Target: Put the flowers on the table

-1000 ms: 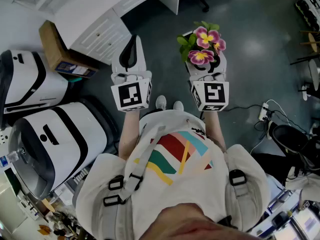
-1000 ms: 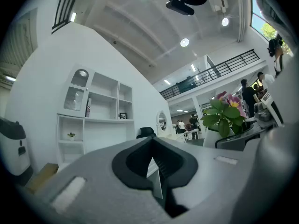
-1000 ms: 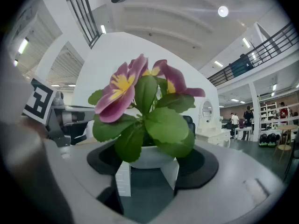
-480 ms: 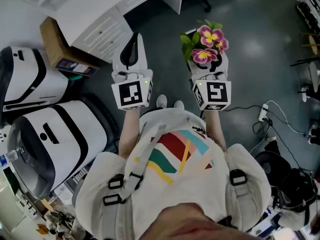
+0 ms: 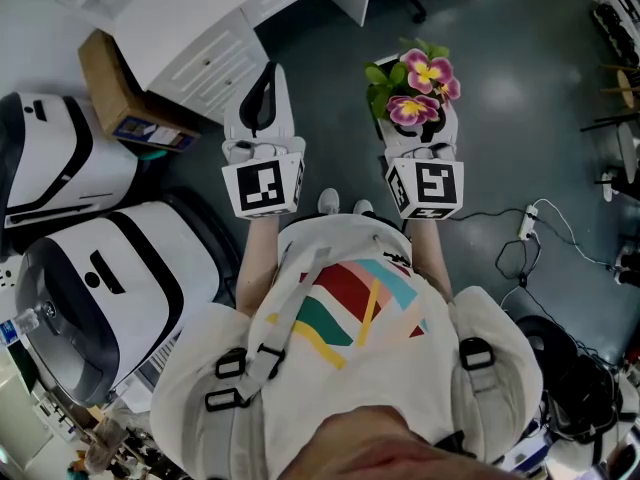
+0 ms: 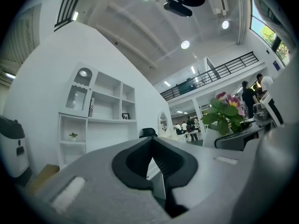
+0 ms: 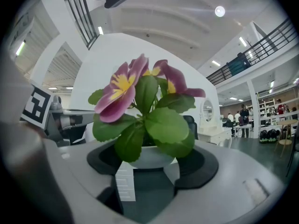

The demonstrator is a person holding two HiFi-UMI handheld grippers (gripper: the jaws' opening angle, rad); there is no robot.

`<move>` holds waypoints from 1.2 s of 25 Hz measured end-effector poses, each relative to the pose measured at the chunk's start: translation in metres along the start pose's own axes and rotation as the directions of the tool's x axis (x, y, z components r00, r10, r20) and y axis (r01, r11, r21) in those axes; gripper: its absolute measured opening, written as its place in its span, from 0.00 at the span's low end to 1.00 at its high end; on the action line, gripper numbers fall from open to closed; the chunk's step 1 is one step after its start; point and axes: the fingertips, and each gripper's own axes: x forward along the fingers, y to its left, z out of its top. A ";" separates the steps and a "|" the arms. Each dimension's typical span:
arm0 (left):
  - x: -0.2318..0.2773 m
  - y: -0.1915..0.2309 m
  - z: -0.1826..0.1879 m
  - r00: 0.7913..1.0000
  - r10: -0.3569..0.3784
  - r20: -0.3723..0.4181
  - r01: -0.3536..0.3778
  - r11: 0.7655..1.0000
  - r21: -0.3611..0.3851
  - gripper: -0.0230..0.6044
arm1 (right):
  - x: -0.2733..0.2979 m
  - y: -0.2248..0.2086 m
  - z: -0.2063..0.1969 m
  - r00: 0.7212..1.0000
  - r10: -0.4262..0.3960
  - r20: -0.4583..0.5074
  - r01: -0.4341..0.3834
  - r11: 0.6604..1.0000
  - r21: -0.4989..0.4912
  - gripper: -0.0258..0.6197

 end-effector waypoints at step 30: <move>0.110 0.119 -0.041 0.991 0.134 0.001 -0.134 0.991 0.009 0.04 | 0.200 0.011 -0.017 0.988 0.152 -0.011 -0.151 0.988 0.013 0.54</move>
